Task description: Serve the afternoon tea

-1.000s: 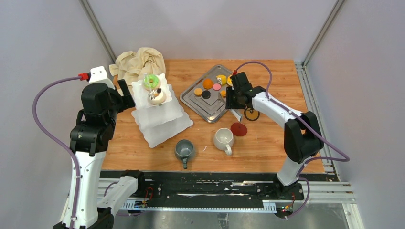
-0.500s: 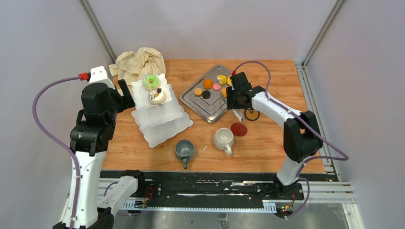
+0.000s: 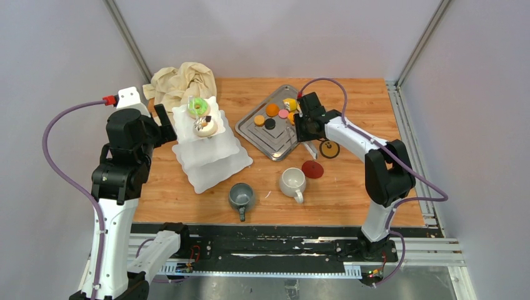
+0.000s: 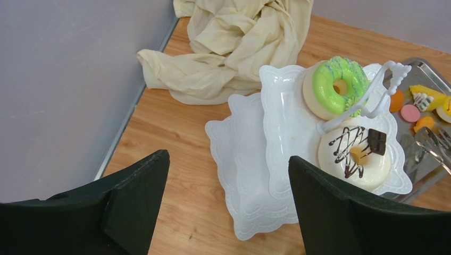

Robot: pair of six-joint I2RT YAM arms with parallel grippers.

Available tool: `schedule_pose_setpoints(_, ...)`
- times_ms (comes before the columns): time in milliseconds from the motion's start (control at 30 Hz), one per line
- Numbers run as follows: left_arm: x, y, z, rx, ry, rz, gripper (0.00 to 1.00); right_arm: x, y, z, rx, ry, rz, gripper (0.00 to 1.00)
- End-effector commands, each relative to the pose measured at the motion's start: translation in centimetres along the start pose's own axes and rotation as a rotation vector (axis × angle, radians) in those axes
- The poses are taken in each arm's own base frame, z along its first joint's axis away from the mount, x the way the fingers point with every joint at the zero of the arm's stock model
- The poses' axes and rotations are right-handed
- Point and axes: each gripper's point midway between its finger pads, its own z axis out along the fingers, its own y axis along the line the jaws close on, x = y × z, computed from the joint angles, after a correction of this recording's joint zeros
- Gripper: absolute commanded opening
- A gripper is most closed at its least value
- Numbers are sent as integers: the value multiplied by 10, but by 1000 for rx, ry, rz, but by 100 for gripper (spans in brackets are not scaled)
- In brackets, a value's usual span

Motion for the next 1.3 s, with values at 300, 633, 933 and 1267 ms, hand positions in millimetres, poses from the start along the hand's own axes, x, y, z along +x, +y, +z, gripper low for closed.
schedule_pose_setpoints(300, -7, 0, -2, 1, -36, -11, 87, -4, -1, -31, 6, -26, -45, 20)
schedule_pose_setpoints(633, -8, 0, -3, 1, -40, -30, 87, -23, 9, -89, -87, -130, -46, 12)
schedule_pose_setpoints(933, -11, -3, -4, 14, -45, -47, 87, -17, 7, -101, -97, -148, -61, 11)
schedule_pose_setpoints(1267, -14, -4, -6, 21, -52, -44, 87, -17, 13, -94, -121, -135, -54, 10)
